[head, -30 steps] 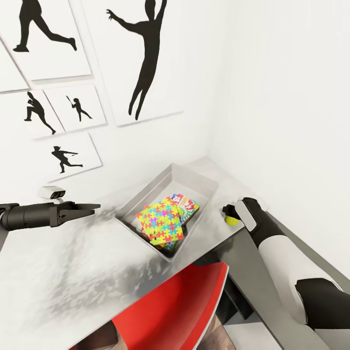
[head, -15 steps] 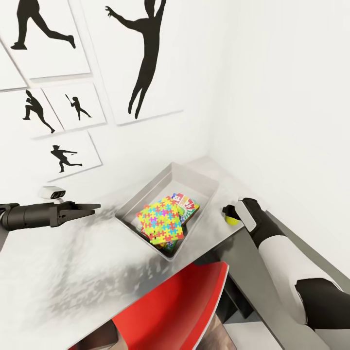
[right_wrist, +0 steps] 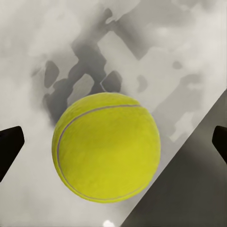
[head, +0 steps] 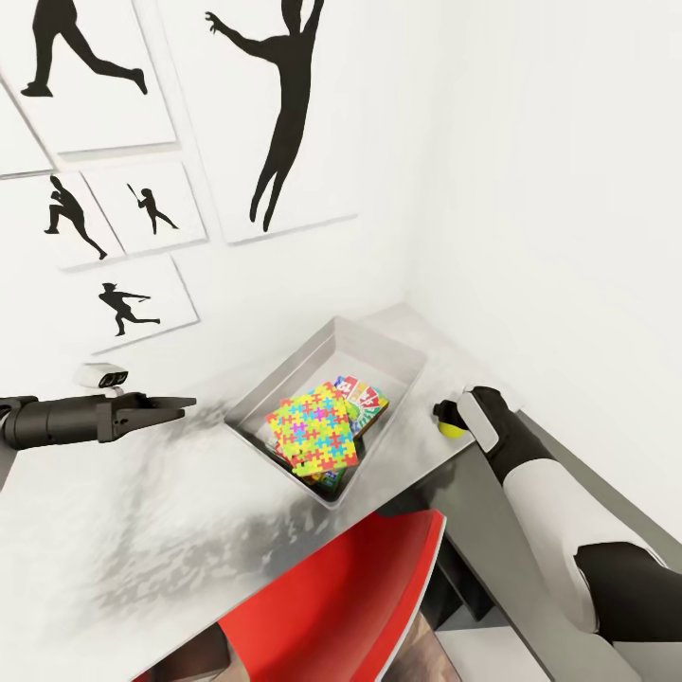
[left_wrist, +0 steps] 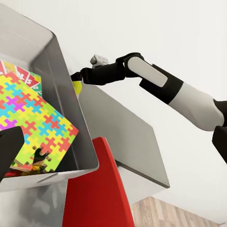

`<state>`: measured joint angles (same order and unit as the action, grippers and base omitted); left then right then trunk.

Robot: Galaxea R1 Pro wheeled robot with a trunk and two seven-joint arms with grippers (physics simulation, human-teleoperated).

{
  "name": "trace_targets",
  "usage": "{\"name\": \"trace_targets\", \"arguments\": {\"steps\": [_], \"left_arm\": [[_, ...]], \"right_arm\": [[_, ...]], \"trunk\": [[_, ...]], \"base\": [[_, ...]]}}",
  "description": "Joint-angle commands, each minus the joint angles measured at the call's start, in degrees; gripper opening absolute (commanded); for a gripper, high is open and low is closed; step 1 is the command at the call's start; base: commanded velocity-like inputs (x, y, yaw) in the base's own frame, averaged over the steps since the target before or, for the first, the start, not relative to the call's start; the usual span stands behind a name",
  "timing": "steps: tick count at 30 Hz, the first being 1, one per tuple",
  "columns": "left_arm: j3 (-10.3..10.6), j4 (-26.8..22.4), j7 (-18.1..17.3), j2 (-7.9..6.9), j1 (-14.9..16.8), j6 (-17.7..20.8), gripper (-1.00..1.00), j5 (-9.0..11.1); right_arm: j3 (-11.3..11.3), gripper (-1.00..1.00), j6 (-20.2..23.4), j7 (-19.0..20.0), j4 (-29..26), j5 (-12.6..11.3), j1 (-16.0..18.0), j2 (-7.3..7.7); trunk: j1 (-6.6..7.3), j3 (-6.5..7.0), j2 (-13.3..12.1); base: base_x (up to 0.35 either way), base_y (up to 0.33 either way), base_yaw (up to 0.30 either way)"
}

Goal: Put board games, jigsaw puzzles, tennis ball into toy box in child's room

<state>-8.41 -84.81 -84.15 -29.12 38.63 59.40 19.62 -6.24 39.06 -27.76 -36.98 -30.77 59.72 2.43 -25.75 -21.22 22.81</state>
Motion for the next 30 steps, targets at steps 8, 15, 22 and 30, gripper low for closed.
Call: {"name": "trace_targets", "arguments": {"steps": [8,15,22,30], "left_arm": [[0.0,0.0,-0.1,-0.06,0.0,0.6,1.0,0.1],[0.0,0.0,-0.1,-0.12,0.0,0.6,1.0,0.1],[0.0,0.0,-0.1,-0.13,0.0,0.6,1.0,0.1],[0.0,0.0,-0.1,-0.13,0.0,0.6,1.0,0.1]], "right_arm": [[-0.4,1.0,0.1,-0.5,0.2,-0.6,0.0,-0.36],[-0.4,1.0,0.1,-0.5,0.2,-0.6,0.0,-0.56],[-0.4,1.0,-0.1,-0.5,0.4,-0.6,0.0,-0.34],[-0.4,1.0,-0.3,-0.5,0.4,-0.6,0.0,0.04]], "trunk": [[-0.03,-0.1,0.1],[-0.03,-0.18,0.1],[-0.03,-0.54,0.1],[-0.03,-0.6,0.1]], "base": [[0.0,0.0,0.0],[0.0,0.0,0.0],[0.0,0.0,0.0],[0.0,0.0,0.0]]}}
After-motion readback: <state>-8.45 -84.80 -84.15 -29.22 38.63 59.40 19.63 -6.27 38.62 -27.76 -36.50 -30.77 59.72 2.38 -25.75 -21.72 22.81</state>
